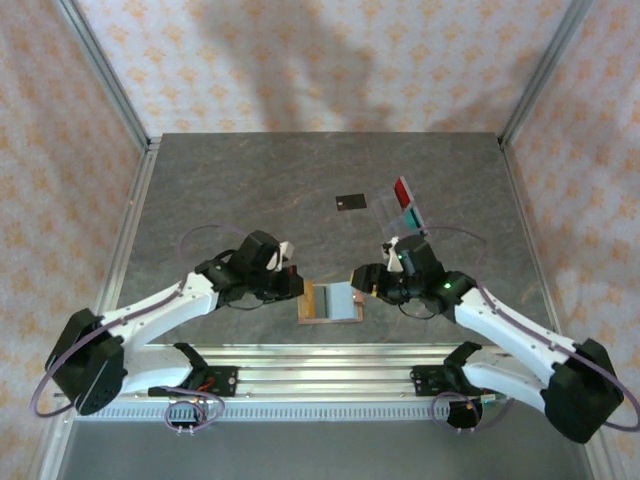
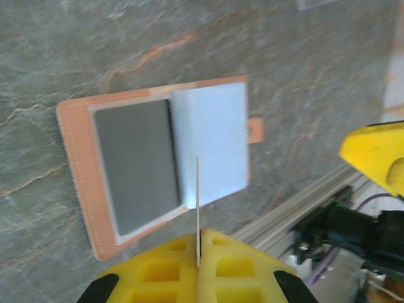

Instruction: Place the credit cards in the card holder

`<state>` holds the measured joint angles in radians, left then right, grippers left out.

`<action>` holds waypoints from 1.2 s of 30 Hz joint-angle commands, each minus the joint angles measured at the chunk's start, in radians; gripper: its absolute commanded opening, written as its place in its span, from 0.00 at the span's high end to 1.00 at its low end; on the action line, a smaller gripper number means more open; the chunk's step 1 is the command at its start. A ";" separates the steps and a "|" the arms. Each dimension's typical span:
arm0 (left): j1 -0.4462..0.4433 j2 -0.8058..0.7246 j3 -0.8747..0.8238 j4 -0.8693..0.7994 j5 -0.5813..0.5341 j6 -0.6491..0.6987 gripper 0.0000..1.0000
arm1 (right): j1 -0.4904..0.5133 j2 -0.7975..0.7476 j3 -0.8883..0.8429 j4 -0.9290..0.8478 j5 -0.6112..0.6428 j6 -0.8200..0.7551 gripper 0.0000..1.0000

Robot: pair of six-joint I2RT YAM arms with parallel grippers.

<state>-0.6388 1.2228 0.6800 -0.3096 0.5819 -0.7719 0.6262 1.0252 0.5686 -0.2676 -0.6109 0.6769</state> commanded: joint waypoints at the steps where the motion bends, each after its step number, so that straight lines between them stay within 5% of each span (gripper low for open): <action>1: 0.004 0.082 -0.014 0.087 0.081 0.057 1.00 | 0.006 0.060 0.000 0.056 -0.046 -0.066 0.42; 9: 0.002 0.206 -0.018 0.241 0.101 0.021 1.00 | 0.009 0.184 -0.061 0.192 -0.033 -0.047 0.48; 13: 0.001 0.262 -0.031 0.348 0.154 -0.023 1.00 | 0.009 0.251 -0.082 0.277 -0.061 -0.013 0.72; 36: 0.007 0.347 -0.040 0.450 0.162 -0.047 1.00 | 0.012 0.264 -0.089 0.206 0.002 -0.063 0.78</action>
<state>-0.6388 1.5921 0.6468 0.1253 0.7341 -0.8215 0.6323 1.3006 0.4801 -0.0517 -0.6468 0.6407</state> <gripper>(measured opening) 0.050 0.220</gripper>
